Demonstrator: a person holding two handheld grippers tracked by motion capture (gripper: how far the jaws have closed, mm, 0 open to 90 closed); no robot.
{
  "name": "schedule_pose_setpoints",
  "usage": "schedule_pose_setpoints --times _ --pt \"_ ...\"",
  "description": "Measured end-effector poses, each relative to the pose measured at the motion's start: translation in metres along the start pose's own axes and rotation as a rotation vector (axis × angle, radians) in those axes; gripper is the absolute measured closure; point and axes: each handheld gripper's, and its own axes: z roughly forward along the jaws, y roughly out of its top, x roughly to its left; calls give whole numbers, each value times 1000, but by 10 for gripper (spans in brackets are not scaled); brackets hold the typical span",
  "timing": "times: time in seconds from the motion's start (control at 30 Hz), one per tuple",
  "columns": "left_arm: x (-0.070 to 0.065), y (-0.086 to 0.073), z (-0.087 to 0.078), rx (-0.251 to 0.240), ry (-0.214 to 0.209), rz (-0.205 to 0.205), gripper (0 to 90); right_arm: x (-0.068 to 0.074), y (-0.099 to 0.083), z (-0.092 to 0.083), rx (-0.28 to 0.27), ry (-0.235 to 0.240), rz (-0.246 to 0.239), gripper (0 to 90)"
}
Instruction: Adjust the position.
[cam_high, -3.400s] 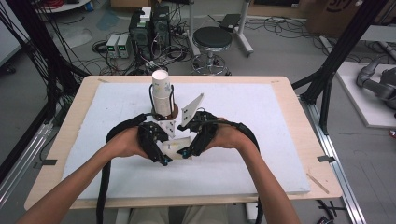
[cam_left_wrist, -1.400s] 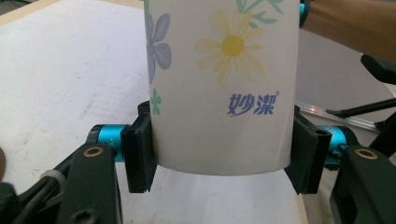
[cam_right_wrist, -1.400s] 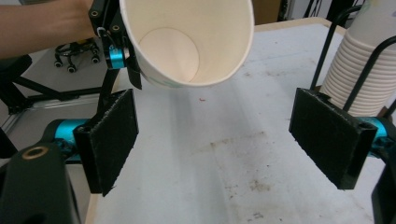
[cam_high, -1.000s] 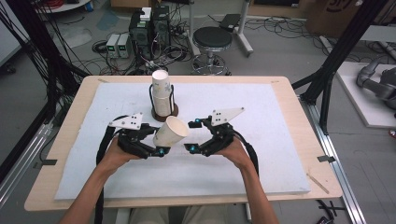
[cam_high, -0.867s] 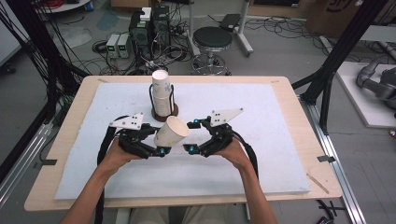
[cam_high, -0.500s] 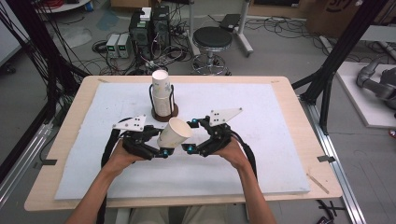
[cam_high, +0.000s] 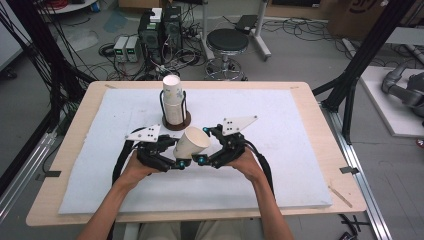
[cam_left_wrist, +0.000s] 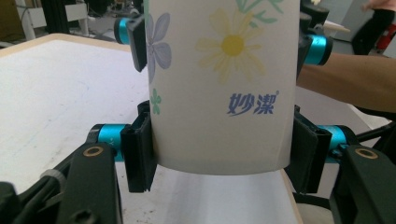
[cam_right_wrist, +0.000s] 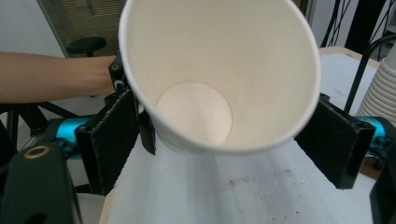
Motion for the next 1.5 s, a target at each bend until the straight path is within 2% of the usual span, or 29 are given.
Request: schedule_pose_setpoints --times 0.43,0.5,0.67,0.83,1.1,1.13,1.17,1.23,1.3,1.33,1.43,1.5 --pt "-2 1 8 10 -30 22 371 0 2 2 -44 48 1 188" --pt "-3 1 9 10 -33 20 372 -1 2 3 -53 64 0 231" --pt "-3 1 10 22 -40 28 372 -1 2 2 -66 79 -7 270" --pt "-4 1 9 18 -39 32 372 -1 2 2 -73 91 -10 312" --pt "-4 1 9 16 -29 37 366 -1 2 2 -78 105 -2 330" --pt "-5 2 9 19 -31 42 354 -1 2 3 -78 105 -2 328" --pt "-5 2 10 20 -15 38 298 -1 2 3 -78 98 -3 325" --pt "-2 1 11 24 -7 -19 89 -1 2 2 -80 93 -4 325" --pt "-2 0 11 50 10 -4 59 -2 2 1 -83 89 2 324" --pt "-2 0 11 58 19 -12 22 -2 2 1 -85 90 1 324" --pt "-3 1 10 48 9 -9 17 -2 2 0 -83 88 -1 324" --pt "-3 1 10 53 16 -11 17 -2 2 0 -84 86 1 324"
